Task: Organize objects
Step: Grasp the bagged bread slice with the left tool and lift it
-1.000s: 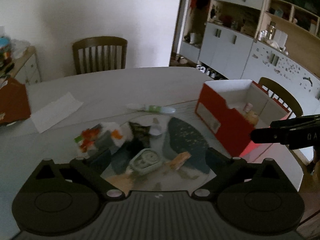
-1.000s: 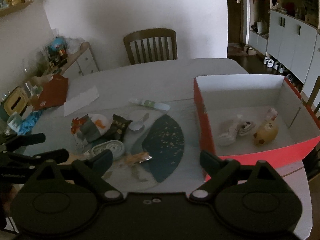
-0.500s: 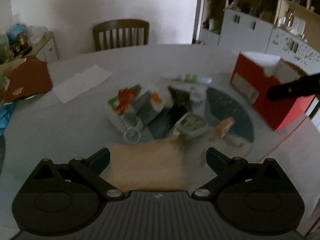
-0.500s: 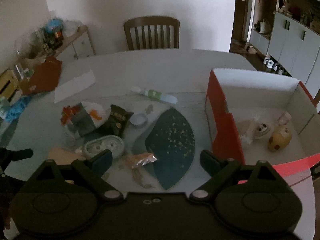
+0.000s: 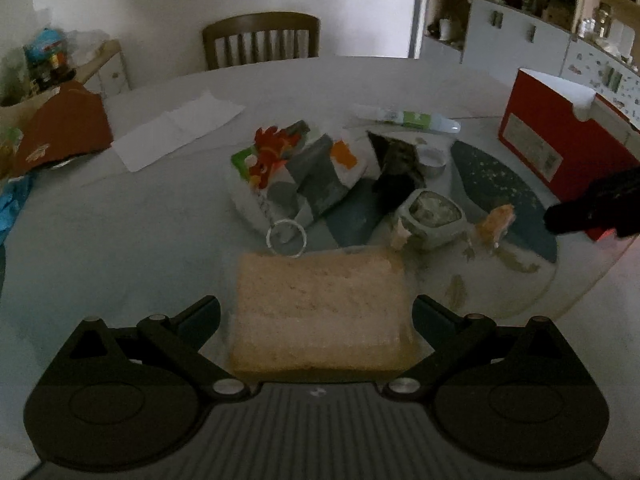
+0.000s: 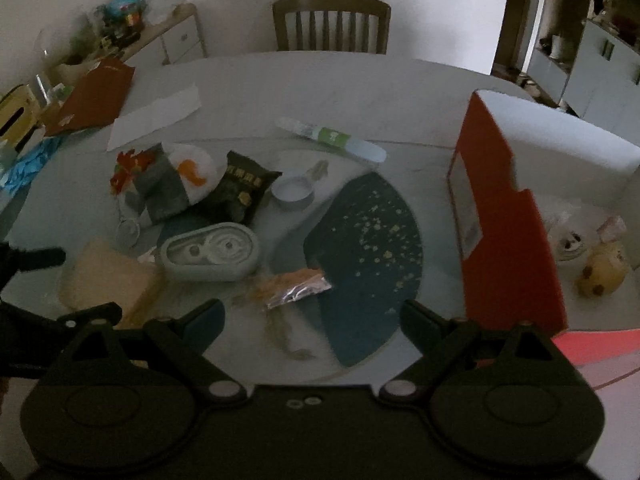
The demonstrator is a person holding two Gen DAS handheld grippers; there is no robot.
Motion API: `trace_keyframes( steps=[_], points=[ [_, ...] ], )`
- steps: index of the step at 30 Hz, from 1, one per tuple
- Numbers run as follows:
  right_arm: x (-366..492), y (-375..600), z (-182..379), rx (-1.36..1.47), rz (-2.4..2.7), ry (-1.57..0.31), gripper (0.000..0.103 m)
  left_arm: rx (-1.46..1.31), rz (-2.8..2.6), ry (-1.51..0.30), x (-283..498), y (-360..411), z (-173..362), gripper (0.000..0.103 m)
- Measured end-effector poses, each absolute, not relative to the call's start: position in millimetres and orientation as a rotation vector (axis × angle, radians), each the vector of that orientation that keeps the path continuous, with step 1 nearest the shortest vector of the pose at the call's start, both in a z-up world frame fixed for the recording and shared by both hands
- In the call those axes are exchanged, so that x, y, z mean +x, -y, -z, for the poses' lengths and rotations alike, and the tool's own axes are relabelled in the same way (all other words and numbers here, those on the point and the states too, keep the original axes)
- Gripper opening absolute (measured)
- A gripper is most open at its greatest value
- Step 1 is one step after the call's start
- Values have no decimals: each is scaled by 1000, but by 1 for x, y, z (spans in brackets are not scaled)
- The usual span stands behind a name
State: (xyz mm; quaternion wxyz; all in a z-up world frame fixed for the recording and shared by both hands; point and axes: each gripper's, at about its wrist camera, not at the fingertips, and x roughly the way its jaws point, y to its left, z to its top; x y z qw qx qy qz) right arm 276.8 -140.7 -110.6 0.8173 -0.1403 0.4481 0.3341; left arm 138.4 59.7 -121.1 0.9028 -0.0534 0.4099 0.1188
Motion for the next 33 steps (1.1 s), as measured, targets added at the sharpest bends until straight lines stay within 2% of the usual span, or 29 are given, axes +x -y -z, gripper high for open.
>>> trace_keyframes(
  steps=[9, 21, 26, 33],
  points=[
    [284, 140, 116, -314, -749, -986, 94, 188, 165, -818, 135, -68, 106, 103],
    [289, 134, 126, -330, -764, -1027, 94, 501, 477, -896, 152, -71, 122, 103],
    [289, 124, 131, -368, -792, -1034, 94, 578, 541, -932, 159, -72, 133, 103],
    [298, 113, 143, -387, -790, -1049, 91, 497, 528, -927, 170, -75, 136, 103]
  ],
)
